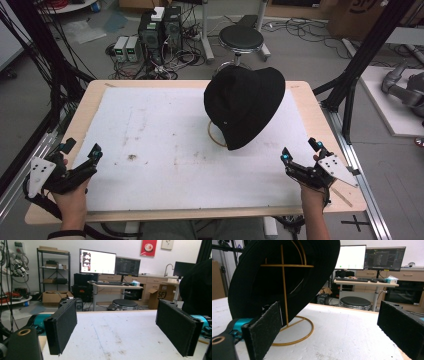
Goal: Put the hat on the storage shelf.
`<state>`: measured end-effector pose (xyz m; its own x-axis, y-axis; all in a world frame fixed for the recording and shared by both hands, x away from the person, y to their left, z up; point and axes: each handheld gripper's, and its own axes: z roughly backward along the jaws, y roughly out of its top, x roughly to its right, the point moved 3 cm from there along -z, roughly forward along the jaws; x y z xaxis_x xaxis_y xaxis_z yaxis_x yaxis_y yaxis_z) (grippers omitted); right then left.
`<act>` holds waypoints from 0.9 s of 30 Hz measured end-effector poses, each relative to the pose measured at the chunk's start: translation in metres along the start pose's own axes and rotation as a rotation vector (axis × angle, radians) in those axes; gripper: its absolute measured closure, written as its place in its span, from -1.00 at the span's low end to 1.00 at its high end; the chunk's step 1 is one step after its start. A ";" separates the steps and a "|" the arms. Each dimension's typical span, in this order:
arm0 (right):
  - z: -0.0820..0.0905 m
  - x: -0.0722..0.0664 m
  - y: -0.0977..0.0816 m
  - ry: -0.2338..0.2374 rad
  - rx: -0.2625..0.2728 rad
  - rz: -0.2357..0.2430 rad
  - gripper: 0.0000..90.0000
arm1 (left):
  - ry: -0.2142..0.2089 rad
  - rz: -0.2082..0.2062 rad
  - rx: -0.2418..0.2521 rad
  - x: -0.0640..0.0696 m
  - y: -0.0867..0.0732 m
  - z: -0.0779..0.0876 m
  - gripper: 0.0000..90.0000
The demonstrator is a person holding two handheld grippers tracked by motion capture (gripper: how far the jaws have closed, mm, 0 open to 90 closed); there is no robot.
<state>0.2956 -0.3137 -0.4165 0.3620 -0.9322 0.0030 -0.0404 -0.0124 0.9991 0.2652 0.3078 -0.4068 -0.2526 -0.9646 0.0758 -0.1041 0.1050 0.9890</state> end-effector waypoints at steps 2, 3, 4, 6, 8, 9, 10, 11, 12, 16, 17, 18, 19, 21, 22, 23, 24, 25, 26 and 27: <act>0.001 0.001 0.000 -0.002 -0.002 -0.001 -0.88 | -0.005 0.004 0.003 0.000 0.001 0.000 -0.61; 0.001 0.001 0.000 -0.003 -0.003 -0.004 -0.88 | -0.007 0.005 0.004 0.000 0.002 0.000 -0.61; 0.001 0.001 0.000 -0.002 -0.002 -0.001 -0.88 | -0.006 0.007 0.007 0.000 0.002 0.000 -0.61; 0.002 0.001 0.000 -0.004 -0.004 -0.003 -0.88 | -0.011 0.006 0.004 -0.001 0.002 0.000 -0.61; 0.002 0.002 0.000 -0.007 0.002 -0.002 -0.88 | -0.016 0.008 0.007 -0.001 0.003 0.000 -0.61; 0.002 0.002 0.000 -0.007 0.002 -0.004 -0.88 | -0.018 0.006 0.010 -0.001 0.003 0.000 -0.61; 0.002 0.002 0.000 -0.003 0.004 -0.006 -0.88 | -0.021 0.007 0.010 -0.001 0.003 0.000 -0.61; 0.002 0.002 0.000 -0.002 0.006 -0.012 -0.88 | -0.022 0.006 0.011 -0.001 0.004 0.000 -0.61; 0.003 0.002 0.000 -0.001 0.006 -0.016 -0.89 | -0.025 0.005 0.012 -0.001 0.004 0.000 -0.61; 0.002 0.001 0.000 0.001 0.010 -0.019 -0.89 | -0.025 0.001 0.012 -0.001 0.005 0.001 -0.61; 0.002 0.002 0.000 0.001 0.012 -0.013 -0.89 | -0.026 0.001 0.013 -0.001 0.005 0.001 -0.61; 0.002 0.002 0.000 0.002 0.013 -0.011 -0.89 | -0.027 0.001 0.012 -0.001 0.005 0.001 -0.61; 0.002 0.001 0.000 0.003 0.012 -0.013 -0.89 | -0.026 0.000 0.011 -0.002 0.005 0.002 -0.61; 0.001 0.001 0.000 0.003 0.013 -0.016 -0.89 | -0.025 0.003 0.013 -0.002 0.005 0.002 -0.61; 0.001 0.001 0.000 0.004 0.013 -0.016 -0.89 | -0.024 0.002 0.014 -0.002 0.005 0.002 -0.61; 0.001 0.000 0.000 0.006 0.012 -0.020 -0.89 | -0.025 0.002 0.014 -0.002 0.005 0.002 -0.61; 0.001 0.000 0.000 0.007 0.014 -0.018 -0.89 | -0.024 0.001 0.013 -0.002 0.005 0.002 -0.60; 0.001 0.001 0.000 0.008 0.013 -0.017 -0.89 | -0.023 0.001 0.012 -0.002 0.005 0.002 -0.60; 0.001 0.001 0.000 0.008 0.012 -0.016 -0.90 | -0.024 0.000 0.011 -0.002 0.005 0.002 -0.60; 0.001 0.001 0.000 0.008 0.014 -0.016 -0.89 | -0.025 0.000 0.011 -0.002 0.005 0.003 -0.60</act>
